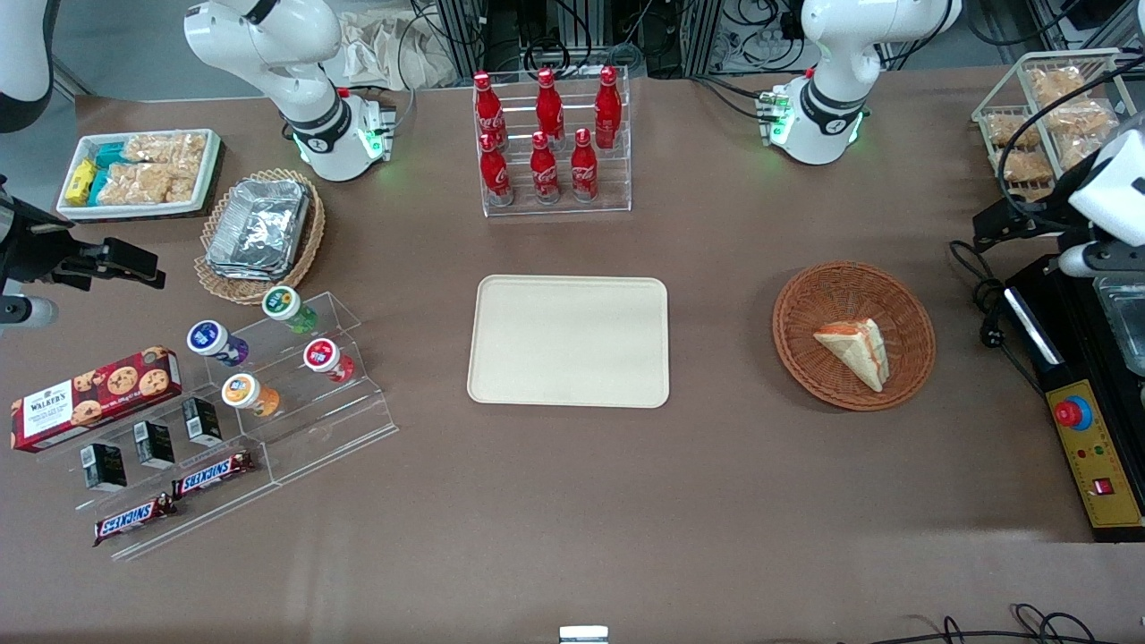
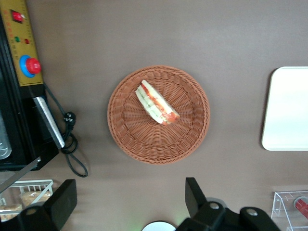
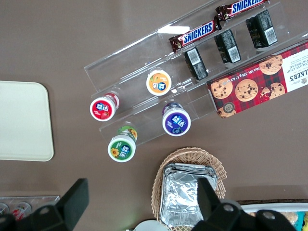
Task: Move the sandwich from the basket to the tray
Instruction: 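Move the left gripper down over the wrapped sandwich in the wicker basket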
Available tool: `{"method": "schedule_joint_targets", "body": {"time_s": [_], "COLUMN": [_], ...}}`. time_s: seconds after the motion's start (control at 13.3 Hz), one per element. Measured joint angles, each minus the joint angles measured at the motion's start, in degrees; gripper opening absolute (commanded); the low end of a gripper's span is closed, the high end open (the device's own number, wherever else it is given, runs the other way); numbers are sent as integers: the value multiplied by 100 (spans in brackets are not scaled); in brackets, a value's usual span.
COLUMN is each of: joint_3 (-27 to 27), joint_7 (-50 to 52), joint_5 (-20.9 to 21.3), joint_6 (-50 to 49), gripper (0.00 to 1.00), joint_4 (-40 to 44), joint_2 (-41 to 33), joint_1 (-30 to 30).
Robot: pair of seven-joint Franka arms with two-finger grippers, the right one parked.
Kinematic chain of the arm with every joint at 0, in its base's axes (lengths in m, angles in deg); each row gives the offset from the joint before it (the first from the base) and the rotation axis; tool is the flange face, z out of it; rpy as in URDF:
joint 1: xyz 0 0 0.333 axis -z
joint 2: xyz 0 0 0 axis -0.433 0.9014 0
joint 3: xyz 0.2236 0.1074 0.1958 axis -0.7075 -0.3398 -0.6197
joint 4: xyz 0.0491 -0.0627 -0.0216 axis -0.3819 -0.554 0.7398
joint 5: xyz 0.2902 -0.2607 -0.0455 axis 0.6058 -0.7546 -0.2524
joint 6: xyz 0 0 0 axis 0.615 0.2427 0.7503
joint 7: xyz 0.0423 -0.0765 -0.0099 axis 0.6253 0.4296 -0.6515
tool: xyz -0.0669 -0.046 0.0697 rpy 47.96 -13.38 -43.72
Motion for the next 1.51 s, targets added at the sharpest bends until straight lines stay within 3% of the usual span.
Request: {"method": "schedule_joint_targets", "body": {"time_s": [0.45, 0.75, 1.13, 1.51], "joint_3": [16, 19, 133, 219], "joint_7": [219, 2340, 4877, 5799], "joint_5": [-147, -161, -164, -164], "joint_6": [-6, 198, 1517, 3402], "gripper": [100, 100, 100, 100], "joint_4": [289, 160, -972, -2663], "joint_2": [260, 527, 545, 497], "joint_1": [-6, -10, -4, -6]}}
